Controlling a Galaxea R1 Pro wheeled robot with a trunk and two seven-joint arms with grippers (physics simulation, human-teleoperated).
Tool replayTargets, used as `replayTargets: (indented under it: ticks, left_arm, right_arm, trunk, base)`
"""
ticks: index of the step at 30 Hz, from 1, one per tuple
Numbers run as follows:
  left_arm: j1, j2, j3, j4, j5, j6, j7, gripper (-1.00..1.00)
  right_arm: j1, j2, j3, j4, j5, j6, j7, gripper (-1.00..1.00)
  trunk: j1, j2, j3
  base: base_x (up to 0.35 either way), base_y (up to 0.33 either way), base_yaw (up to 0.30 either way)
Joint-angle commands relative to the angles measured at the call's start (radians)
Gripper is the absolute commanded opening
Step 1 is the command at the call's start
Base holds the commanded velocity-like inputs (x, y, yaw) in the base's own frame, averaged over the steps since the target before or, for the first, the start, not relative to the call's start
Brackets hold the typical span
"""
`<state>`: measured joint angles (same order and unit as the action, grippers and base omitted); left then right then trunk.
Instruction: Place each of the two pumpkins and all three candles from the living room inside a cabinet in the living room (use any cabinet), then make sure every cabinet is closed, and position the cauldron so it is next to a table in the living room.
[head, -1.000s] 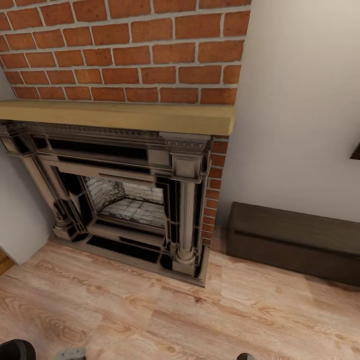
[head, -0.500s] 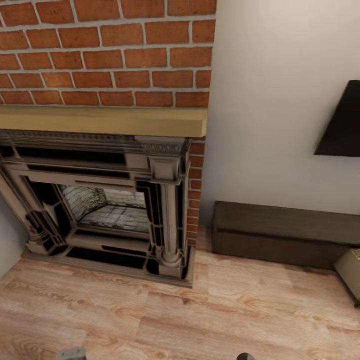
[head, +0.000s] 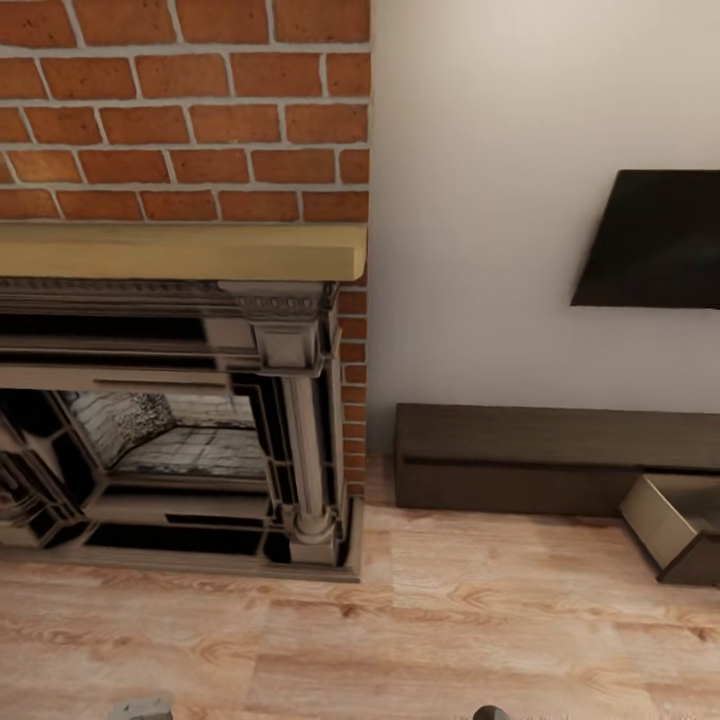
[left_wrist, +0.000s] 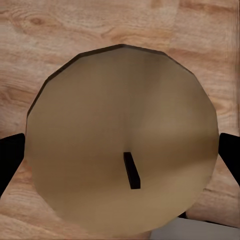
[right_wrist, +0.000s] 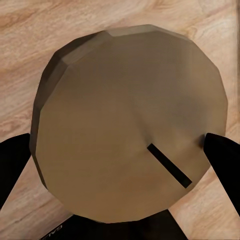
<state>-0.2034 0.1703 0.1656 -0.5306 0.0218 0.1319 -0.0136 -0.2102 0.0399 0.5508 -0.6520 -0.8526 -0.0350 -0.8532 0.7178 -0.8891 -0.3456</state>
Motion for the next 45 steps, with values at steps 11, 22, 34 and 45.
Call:
replayTargets:
  ticks: [11,22,34,45]
  left_arm:
    - [0.000,-0.001,-0.001,0.000,0.000,0.000,0.001,-1.00]
    - [-0.001,-0.002,-0.003,0.000,0.000,-0.002,0.003,-1.00]
    - [0.000,-0.002,-0.003,0.000,0.000,-0.002,0.003,-1.00]
    - [0.000,-0.002,-0.003,0.000,0.000,-0.002,0.003,-1.00]
  right_arm:
    - [0.000,0.000,0.000,0.000,0.000,0.001,0.000,-1.00]
    - [0.000,0.000,-0.001,0.000,0.000,0.000,0.000,-1.00]
    - [0.000,0.000,-0.002,0.003,0.000,0.000,0.000,-1.00]
    - [0.000,0.000,0.000,0.027,0.000,-0.001,0.000,-1.00]
  trunk:
    - [0.000,0.000,0.012]
    - [0.000,0.000,0.024]
    - [0.000,0.000,0.037]
    - [0.000,0.000,0.049]
  base:
    - [0.000,0.000,-0.243]
    - [0.000,0.000,-0.243]
    - [0.000,0.000,-0.243]
    - [0.000,0.000,-0.243]
